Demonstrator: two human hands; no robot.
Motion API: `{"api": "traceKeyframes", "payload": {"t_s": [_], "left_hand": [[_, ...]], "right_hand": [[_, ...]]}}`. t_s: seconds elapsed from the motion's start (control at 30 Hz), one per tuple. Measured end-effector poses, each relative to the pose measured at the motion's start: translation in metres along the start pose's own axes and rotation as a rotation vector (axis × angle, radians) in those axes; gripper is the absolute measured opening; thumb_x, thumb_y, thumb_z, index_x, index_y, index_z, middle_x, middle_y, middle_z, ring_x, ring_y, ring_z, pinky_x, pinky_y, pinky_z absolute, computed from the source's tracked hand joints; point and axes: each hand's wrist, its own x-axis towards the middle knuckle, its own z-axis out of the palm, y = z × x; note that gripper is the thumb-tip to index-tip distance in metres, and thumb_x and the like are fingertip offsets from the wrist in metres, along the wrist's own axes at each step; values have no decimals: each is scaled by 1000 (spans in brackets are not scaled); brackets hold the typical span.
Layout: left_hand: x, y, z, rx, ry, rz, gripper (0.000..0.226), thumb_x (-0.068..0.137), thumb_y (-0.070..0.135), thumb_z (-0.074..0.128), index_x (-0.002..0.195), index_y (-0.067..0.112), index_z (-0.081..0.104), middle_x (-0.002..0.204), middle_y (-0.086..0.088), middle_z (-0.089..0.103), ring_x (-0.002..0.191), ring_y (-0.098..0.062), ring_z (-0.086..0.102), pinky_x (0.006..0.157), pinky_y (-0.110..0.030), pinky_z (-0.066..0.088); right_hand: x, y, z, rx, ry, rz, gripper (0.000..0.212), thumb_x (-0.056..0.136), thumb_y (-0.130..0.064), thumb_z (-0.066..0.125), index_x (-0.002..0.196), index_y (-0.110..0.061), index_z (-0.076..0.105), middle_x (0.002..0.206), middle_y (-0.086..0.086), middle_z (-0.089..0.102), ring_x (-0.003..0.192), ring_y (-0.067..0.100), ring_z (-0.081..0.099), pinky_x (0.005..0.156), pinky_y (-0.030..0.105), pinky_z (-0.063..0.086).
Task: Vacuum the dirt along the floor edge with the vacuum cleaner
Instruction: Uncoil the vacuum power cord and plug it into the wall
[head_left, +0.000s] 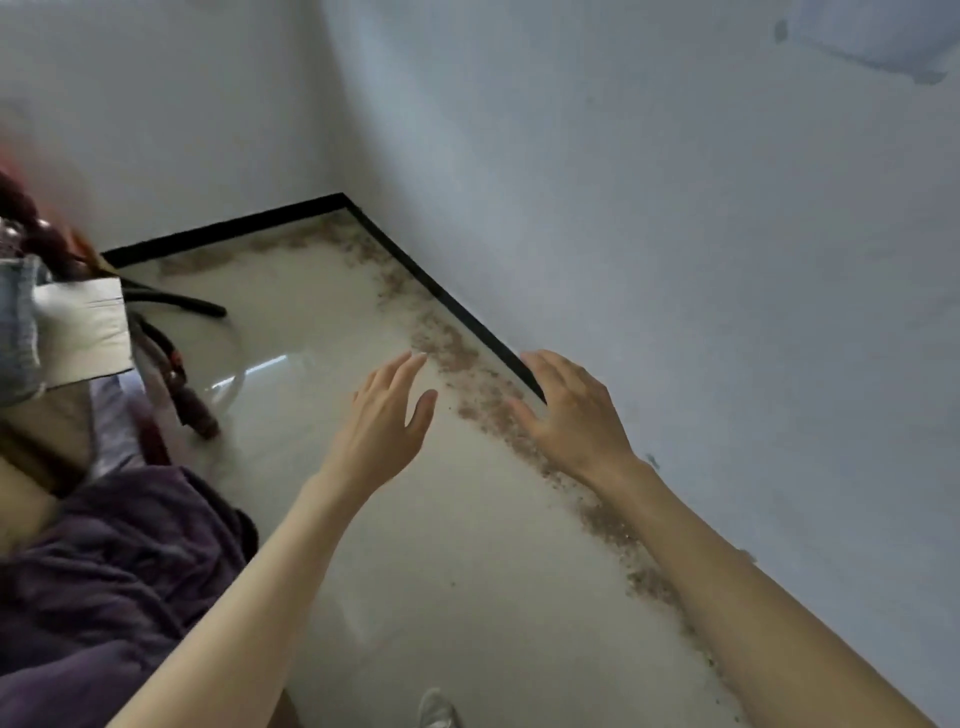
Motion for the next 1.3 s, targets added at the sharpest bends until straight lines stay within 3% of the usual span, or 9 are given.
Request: {"api": "traceKeyframes", "payload": {"t_s": [0.4,0.83,1.3], "left_hand": [[90,-142,-57,124,80,-238,46,99,25,46,141,5,42,146,-12,42,137,-25,34,111,-33,25],[295,-264,-81,146,125,-430,48,100,26,45,144,7,38,150,-11,37,141,-24,30,115,-33,22],[444,-480,-183,214,250,-585,48,100,27,45,143,7,40,148,-11,40,140,-23,32,115,-37,25]], "right_hand": [[202,-88,68,51,-135,-278,60,99,-39,50,151,-17,32,155,5,34,144,19,29,118,41,20],[486,-145,118,50,-230,-473,59,99,-41,50,151,-19,33,154,3,36,143,18,30,118,38,19],[731,-333,199,41,-251,-694,59,99,-40,51,151,-18,34,154,4,37,142,18,32,117,38,20]]}}
